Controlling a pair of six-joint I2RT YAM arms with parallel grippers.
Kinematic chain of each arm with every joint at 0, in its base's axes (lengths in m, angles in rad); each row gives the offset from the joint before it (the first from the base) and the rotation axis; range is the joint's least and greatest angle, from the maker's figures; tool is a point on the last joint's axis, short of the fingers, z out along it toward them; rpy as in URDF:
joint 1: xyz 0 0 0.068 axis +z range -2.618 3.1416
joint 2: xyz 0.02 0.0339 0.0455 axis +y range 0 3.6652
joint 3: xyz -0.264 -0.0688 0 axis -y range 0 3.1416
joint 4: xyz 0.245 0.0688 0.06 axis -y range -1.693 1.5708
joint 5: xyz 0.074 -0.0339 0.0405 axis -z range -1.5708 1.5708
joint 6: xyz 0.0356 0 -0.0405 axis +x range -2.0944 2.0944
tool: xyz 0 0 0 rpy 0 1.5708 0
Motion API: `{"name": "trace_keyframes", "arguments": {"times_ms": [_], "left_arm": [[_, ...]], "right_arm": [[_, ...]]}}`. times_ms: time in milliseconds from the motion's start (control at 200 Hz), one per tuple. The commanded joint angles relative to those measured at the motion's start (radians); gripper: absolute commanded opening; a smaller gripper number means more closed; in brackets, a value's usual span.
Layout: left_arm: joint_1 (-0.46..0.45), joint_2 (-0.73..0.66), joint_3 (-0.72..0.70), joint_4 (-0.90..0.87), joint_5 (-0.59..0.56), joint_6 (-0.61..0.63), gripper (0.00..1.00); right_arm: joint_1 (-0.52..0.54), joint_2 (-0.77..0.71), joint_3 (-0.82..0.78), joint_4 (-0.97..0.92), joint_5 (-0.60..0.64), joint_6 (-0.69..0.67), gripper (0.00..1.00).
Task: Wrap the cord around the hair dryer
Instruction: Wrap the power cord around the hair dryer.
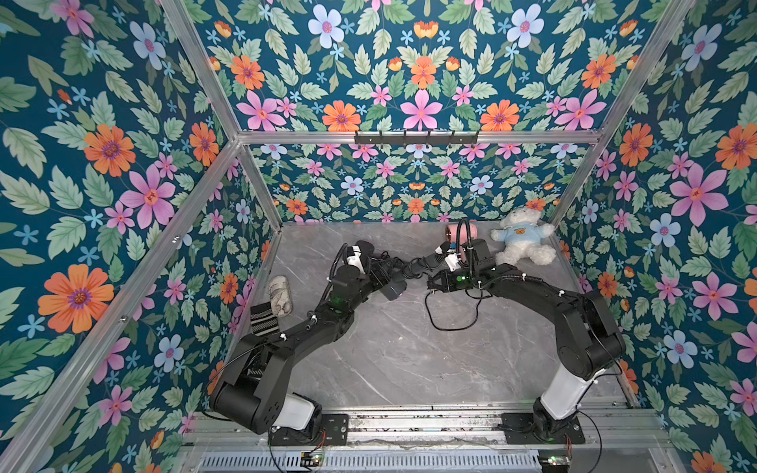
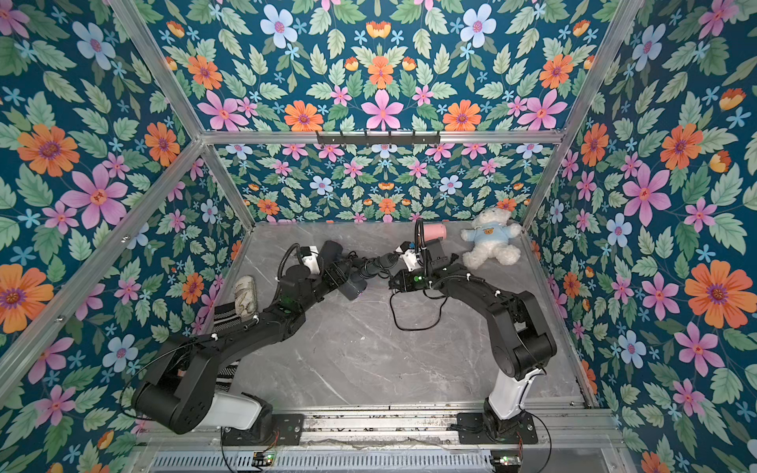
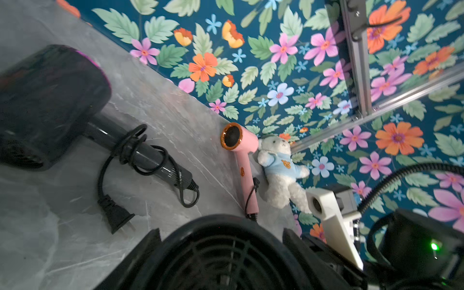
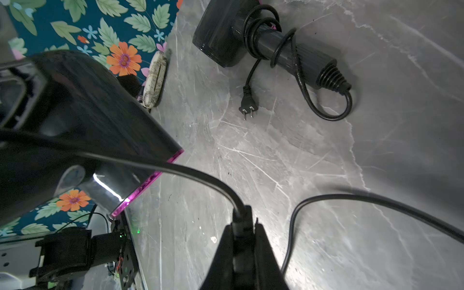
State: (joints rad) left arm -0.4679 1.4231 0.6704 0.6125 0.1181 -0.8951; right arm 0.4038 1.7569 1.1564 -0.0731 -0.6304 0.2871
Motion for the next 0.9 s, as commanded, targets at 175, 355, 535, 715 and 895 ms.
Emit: {"name": "trace_keyframes", "arguments": {"times_ms": [175, 355, 535, 715, 895], "left_arm": [[-0.06, -0.053, 0.024, -0.103, -0.359, -0.104, 0.0], [-0.13, -0.05, 0.147, -0.369, -0.587, 0.028, 0.0], [-0.155, -0.03, 0.184, -0.477, -0.709, 0.06, 0.0], [-0.163, -0.014, 0.203, -0.543, -0.746, 0.063, 0.0], [-0.159, 0.017, 0.251, -0.646, -0.774, 0.094, 0.0]], "right_arm": [[0.024, -0.025, -0.109, 0.248, 0.01, 0.165, 0.0], [0.111, -0.089, -0.126, 0.129, 0.154, 0.067, 0.0], [0.161, -0.187, -0.175, 0.05, 0.221, 0.048, 0.0], [0.185, -0.251, -0.187, -0.045, 0.254, 0.011, 0.0], [0.183, -0.297, -0.192, -0.139, 0.331, -0.016, 0.0]]}}
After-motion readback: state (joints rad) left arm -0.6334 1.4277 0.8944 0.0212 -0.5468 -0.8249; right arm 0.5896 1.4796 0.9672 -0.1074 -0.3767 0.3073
